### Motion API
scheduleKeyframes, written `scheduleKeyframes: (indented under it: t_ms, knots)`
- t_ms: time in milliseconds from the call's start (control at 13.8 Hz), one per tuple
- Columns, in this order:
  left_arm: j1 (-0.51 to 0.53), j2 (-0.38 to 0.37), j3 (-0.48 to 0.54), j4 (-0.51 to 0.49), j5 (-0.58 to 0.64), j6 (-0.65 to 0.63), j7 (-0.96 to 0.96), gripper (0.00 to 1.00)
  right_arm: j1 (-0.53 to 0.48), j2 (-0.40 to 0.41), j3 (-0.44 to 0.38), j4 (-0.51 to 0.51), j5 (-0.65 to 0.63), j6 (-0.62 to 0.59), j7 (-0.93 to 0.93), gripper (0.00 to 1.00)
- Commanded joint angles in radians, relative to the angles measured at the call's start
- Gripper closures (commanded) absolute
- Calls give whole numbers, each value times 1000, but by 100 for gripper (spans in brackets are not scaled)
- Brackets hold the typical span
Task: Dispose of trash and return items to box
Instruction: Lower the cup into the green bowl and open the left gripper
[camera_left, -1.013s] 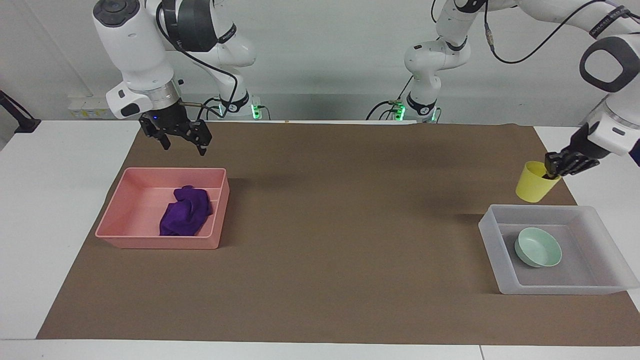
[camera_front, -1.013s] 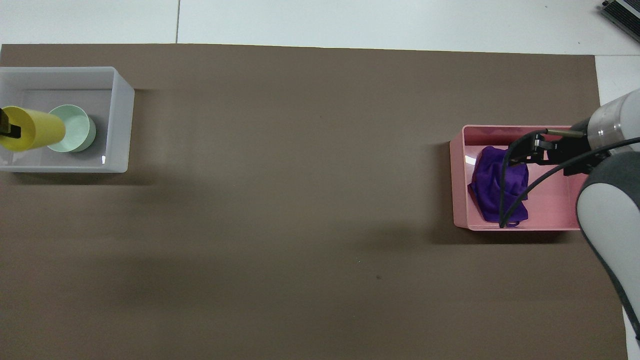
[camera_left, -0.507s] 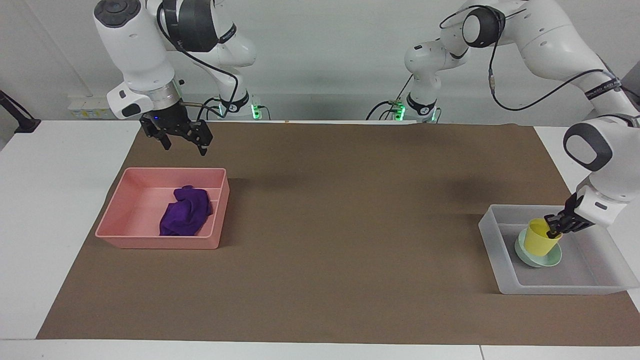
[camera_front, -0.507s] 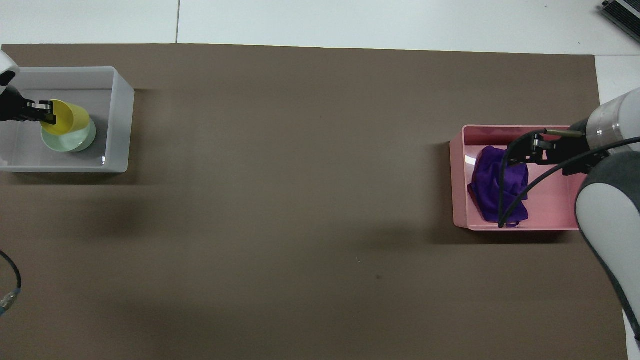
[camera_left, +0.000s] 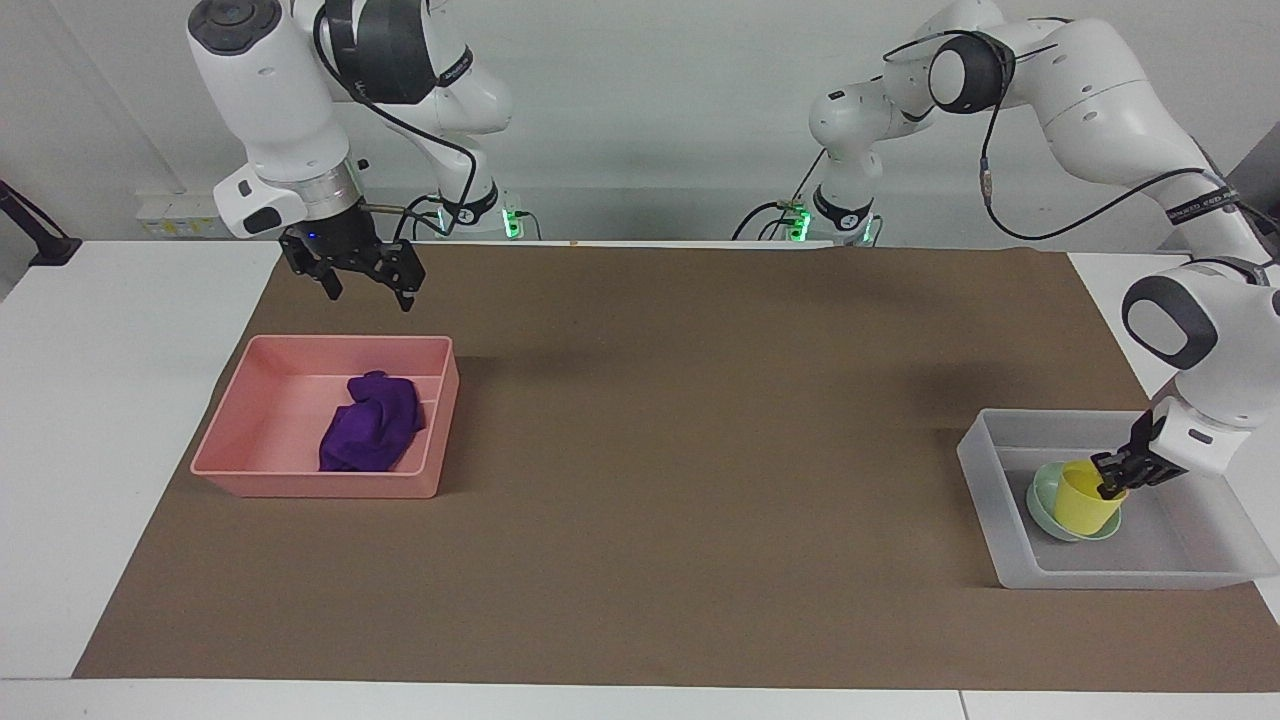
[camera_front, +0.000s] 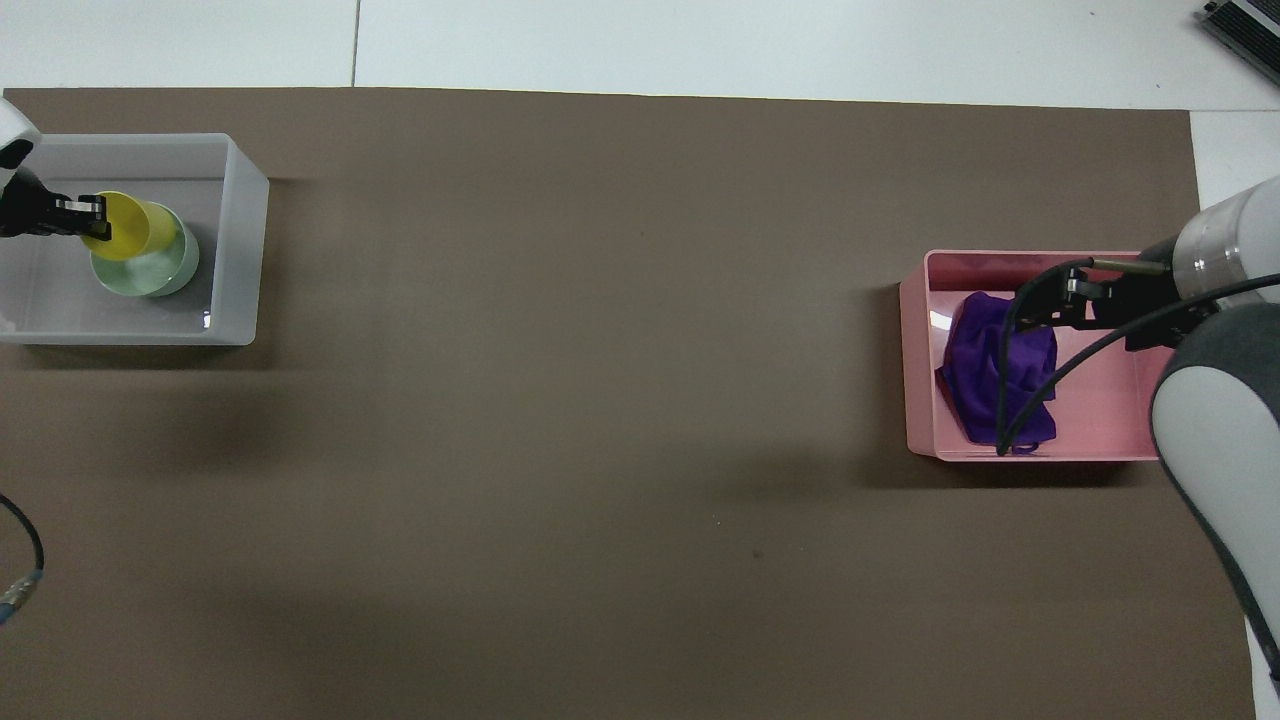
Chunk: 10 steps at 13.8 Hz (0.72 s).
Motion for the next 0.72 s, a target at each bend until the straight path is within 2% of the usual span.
scheduleKeyframes:
  t_ms: [0,145,289,507,579,651]
  knots:
    - [9,-3,-5,15,21,-9,7,0,-22,-3,4,4,12,-1,-28,0]
    - [-2,-29,-5,13,15,-14,-4,0,-24,-3,3,4,12,-1,-28,0]
    - [-8,-100,-5,12,17,-49,-5,0,-22,-4,3,4,12,-1,-29,0]
    - [-49,-215,-8,-4,30,-320,-86,0,-22,-3,3,4,12,-1,-28,0]
    - [-99,-221,-4,1,73,-366,-152,0,-22,-3,3,4,12,-1,-28,0]
    - [-132,-259,-18,-4,113,-382,-192,0,-22,-3,3,4,12,-1,-28,0]
